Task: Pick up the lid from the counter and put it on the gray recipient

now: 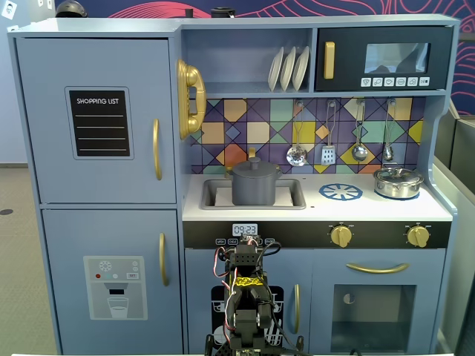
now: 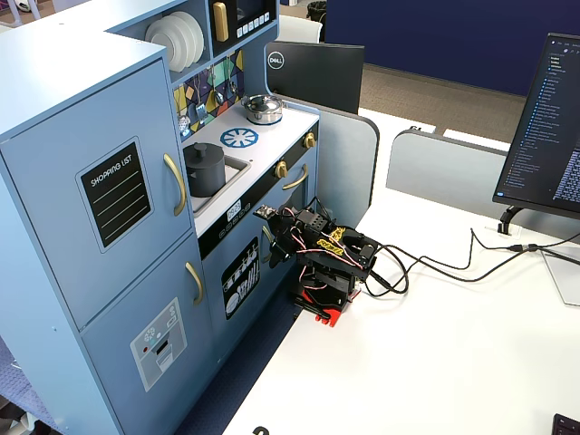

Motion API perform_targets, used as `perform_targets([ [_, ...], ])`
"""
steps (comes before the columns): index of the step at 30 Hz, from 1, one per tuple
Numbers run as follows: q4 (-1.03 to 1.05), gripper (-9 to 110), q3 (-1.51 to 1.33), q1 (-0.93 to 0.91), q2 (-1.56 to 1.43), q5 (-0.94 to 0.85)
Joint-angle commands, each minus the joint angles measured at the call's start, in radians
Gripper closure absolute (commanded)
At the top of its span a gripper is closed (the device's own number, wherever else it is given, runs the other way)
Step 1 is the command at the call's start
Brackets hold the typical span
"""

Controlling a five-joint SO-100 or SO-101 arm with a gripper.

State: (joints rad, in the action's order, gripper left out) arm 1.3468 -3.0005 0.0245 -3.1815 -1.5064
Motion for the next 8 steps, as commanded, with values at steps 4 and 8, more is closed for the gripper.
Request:
perform_targets([
  [4,0.183,94,0.000,-0.009,0.003,-0.003],
  [8,0.183,94,0.000,-0.009,0.003,-0.003],
])
